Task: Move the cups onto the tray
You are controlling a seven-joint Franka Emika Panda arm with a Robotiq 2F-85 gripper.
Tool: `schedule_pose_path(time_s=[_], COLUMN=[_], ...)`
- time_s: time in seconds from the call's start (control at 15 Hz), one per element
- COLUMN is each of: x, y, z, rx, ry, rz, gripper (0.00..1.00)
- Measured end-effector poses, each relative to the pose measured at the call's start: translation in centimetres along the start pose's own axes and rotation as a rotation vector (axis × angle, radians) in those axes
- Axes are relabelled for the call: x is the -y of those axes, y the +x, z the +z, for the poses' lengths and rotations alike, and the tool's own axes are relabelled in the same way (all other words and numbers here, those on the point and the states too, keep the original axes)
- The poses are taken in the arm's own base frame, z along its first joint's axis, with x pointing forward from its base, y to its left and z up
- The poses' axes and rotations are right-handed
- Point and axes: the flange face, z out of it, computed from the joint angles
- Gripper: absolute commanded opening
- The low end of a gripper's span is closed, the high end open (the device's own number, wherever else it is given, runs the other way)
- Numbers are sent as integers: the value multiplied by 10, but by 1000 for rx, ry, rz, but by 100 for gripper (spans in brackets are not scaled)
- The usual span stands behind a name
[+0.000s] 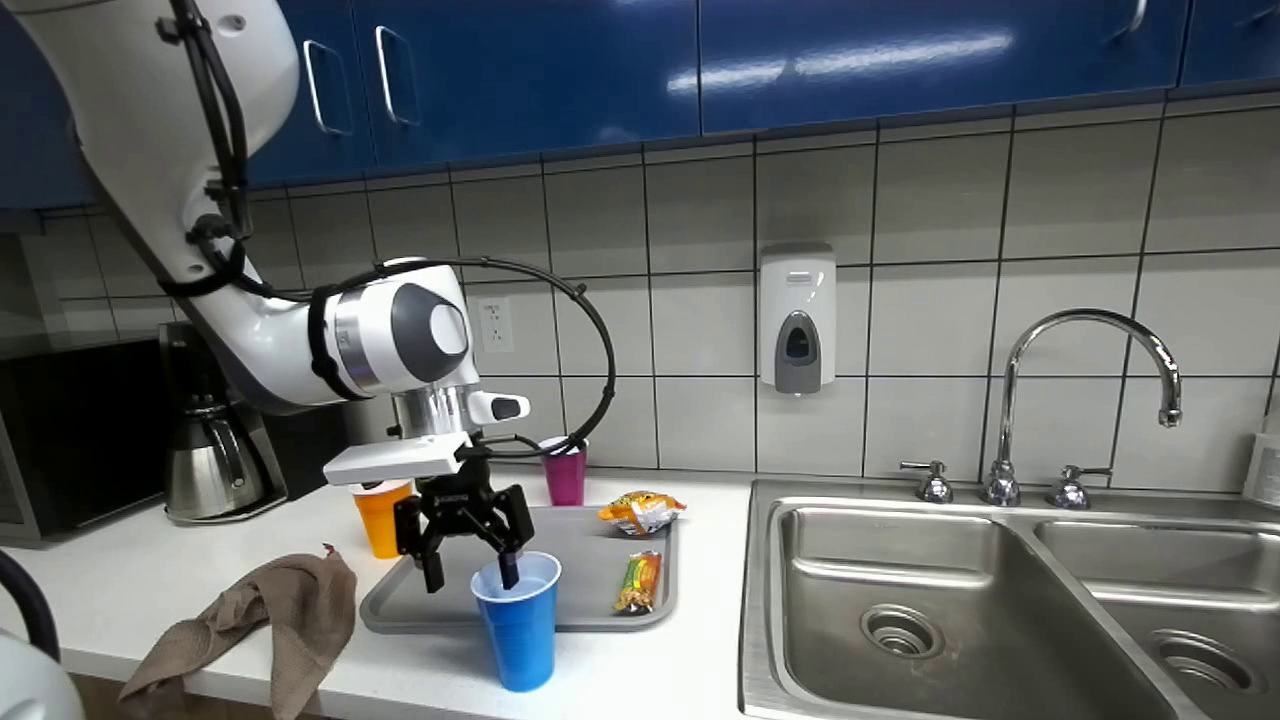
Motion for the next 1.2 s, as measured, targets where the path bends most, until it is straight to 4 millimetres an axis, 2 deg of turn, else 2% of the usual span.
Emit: schedule_pose_path(time_s=[0.6, 0.73, 1.2], x=[-1, -1, -5], y=[0, 0, 1], z=[0, 0, -2], rx=[-1, -1, -11], ry=[0, -1, -39], rz=[1, 0, -31], gripper=[3, 0, 1])
